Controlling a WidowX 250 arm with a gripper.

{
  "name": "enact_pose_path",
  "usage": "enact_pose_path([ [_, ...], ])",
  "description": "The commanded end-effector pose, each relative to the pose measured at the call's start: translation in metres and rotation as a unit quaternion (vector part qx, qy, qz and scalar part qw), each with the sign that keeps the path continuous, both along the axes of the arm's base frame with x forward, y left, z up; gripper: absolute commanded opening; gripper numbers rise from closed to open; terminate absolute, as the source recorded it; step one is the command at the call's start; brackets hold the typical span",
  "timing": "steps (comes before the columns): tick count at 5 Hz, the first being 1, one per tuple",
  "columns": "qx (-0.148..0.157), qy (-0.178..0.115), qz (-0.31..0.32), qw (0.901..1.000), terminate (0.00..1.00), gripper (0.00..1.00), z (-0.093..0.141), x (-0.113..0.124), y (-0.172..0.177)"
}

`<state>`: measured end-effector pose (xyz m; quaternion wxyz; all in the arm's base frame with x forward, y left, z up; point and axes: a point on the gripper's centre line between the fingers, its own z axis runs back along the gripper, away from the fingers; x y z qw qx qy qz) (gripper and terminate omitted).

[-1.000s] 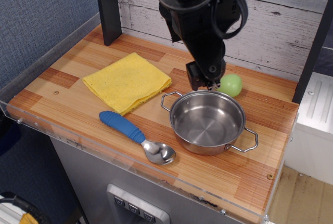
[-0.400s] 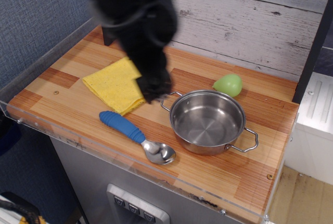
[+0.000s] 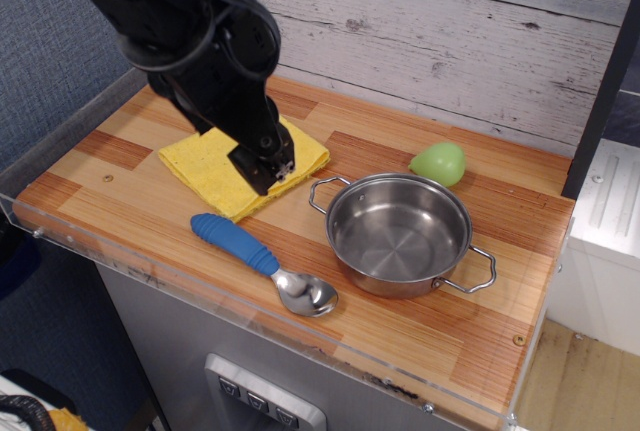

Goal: Slide the yellow cloth to the back left corner.

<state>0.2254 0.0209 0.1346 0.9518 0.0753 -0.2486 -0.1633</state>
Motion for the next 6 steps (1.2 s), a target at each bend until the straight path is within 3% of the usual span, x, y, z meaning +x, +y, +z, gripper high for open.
enact_pose_path([
  [1, -0.038, -0.027, 0.114, 0.9924, 0.0, 1.0, -0.003, 0.012, 0.035],
  [3, -0.085, -0.017, 0.207, 0.9746, 0.0, 1.0, -0.019, 0.019, 0.061],
  [4, -0.083, -0.013, 0.223, 0.9712, 0.0, 1.0, -0.029, 0.022, 0.075],
  [6, -0.056, -0.004, 0.222, 0.9733, 0.0, 1.0, -0.043, 0.038, 0.086],
])
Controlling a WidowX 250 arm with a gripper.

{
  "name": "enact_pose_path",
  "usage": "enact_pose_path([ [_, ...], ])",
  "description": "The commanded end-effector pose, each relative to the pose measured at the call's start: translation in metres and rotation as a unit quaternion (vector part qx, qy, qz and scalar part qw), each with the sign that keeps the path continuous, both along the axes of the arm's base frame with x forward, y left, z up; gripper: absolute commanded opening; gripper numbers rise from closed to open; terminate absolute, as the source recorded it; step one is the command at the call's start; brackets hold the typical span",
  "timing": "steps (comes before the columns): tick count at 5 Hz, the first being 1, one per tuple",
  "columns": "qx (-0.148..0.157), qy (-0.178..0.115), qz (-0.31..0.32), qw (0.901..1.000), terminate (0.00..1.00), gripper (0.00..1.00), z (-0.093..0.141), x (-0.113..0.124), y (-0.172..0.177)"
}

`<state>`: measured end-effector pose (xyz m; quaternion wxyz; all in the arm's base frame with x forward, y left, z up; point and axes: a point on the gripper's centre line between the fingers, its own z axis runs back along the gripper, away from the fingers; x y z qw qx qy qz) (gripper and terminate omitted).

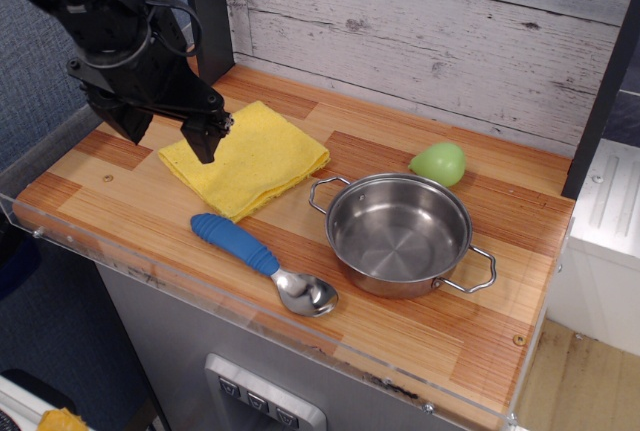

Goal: Slide the yellow cloth to the back left corner.

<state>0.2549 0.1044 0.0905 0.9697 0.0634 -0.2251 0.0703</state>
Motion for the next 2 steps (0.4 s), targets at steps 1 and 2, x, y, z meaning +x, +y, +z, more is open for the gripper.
enact_pose_path([
  [1, 0.013, -0.007, 0.004, 0.9999, 0.0, 1.0, -0.008, 0.017, 0.001],
  [2, -0.006, -0.002, 0.021, 0.9998, 0.0, 1.0, -0.024, 0.028, 0.003],
])
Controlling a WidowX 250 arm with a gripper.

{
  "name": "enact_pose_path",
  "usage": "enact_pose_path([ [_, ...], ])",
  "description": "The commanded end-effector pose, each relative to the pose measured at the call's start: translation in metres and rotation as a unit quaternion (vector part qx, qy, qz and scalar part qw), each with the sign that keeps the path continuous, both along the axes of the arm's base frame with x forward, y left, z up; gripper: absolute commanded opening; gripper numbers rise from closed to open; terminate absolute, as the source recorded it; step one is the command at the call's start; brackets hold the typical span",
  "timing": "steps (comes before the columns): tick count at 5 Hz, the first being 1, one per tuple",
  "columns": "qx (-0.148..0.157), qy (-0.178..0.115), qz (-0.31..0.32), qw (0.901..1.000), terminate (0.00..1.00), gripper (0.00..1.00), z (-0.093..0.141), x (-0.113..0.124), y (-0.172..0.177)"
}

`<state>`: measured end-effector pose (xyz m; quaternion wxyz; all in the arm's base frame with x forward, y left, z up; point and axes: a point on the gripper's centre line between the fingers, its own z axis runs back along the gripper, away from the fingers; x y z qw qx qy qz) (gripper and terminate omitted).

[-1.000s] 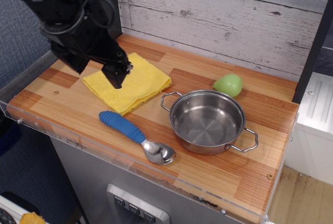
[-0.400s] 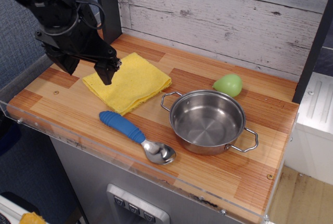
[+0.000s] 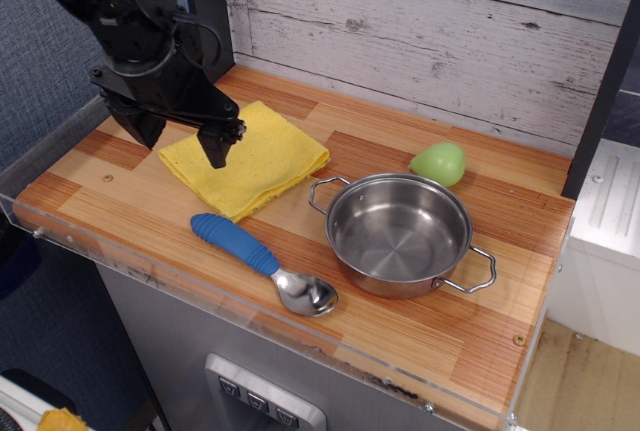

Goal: Slide the yellow cloth to the back left corner.

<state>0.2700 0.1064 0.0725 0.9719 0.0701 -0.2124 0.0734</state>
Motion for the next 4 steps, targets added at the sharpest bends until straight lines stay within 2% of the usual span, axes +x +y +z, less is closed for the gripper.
enact_pose_path([
  [1, -0.022, -0.012, 0.025, 0.9994, 0.0, 1.0, -0.016, 0.025, 0.004],
  [2, -0.029, -0.015, 0.035, 0.9988, 0.0, 1.0, -0.022, 0.036, 0.009],
  [3, -0.045, 0.001, 0.047, 0.9979, 0.0, 1.0, -0.031, 0.04, 0.008],
  [4, -0.054, 0.032, 0.038, 0.9973, 0.0, 1.0, -0.039, 0.043, -0.003],
])
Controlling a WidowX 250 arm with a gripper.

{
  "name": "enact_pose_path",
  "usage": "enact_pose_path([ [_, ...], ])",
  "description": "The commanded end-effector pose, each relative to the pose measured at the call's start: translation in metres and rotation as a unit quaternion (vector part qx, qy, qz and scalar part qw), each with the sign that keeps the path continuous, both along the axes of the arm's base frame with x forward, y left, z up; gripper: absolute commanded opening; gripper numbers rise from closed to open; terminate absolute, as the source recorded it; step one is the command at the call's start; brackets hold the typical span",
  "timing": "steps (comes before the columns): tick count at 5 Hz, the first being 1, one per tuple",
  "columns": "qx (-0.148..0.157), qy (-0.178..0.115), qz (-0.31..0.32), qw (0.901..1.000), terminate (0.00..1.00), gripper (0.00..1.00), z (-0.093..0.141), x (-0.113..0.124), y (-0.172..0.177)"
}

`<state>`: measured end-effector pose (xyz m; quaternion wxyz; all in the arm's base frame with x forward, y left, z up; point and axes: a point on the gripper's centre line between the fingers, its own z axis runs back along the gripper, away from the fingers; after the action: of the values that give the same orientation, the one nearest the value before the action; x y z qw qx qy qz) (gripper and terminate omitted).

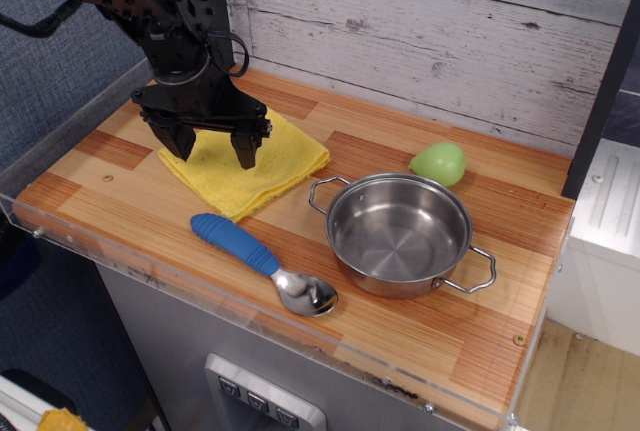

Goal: Slide the yellow cloth to the back left corner.

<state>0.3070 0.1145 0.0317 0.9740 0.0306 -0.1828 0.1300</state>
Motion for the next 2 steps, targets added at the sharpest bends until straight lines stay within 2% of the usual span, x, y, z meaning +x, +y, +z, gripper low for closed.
enact_pose_path([
  [1, -0.009, 0.034, -0.02, 0.9992, 0.0, 1.0, -0.0058, 0.0102, -0.0248],
  [2, -0.003, 0.051, -0.037, 0.998, 0.0, 1.0, -0.0084, 0.015, -0.0325],
])
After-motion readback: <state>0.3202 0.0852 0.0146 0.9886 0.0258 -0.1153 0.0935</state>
